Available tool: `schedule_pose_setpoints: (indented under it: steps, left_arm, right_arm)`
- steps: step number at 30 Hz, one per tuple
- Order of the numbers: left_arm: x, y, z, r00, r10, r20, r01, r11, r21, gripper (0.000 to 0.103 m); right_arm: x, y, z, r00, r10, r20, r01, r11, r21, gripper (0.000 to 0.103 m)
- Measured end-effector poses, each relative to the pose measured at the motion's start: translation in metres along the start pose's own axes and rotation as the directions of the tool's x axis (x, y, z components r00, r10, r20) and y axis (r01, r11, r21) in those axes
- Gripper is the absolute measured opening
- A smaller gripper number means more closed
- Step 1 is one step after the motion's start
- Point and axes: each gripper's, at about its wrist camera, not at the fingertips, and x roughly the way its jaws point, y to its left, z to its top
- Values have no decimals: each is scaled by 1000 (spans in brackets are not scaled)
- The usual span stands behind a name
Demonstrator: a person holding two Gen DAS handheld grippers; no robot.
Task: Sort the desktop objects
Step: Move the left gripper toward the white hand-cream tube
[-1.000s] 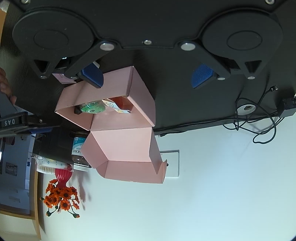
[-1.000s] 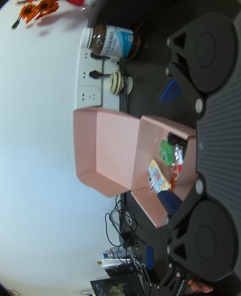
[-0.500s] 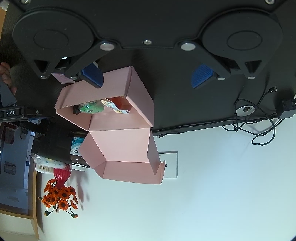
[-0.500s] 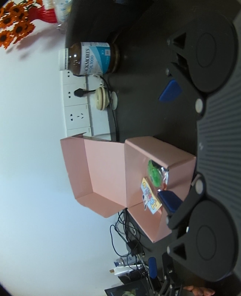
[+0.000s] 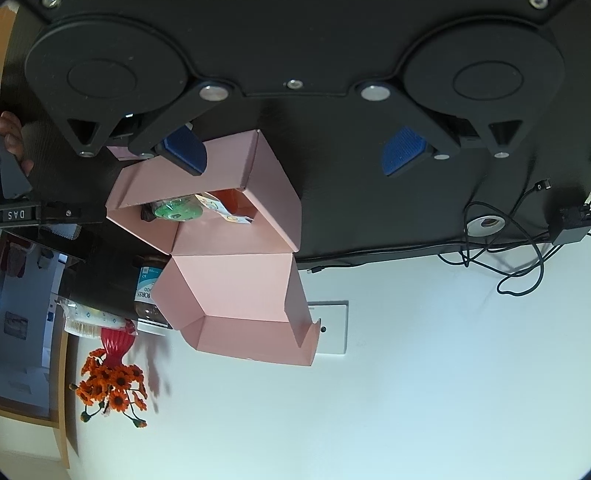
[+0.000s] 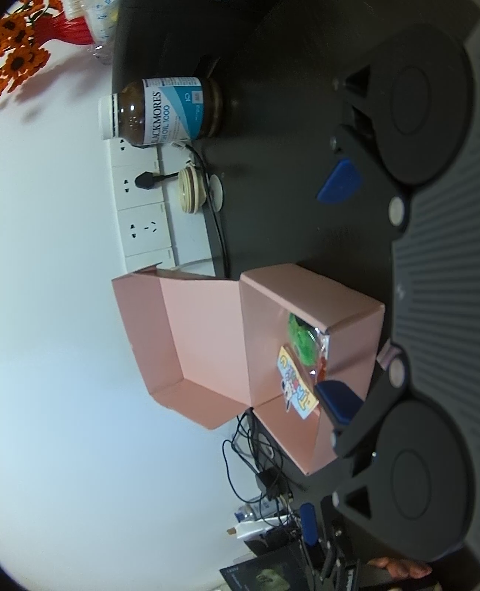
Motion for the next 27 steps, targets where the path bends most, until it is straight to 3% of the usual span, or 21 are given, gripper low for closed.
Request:
schedule_pose_setpoints:
  steps: [19,27]
  left_arm:
    - [-6,2,0,994,101,34,-100,995,-28,103]
    - [-11,0,-1,994,92,52,-91,996,-25,103]
  right_arm:
    - [-6,-7,-1,998,52,22,-53,998,27,102]
    - [-4,-9,-1,996,91,4,-91,995,35,102]
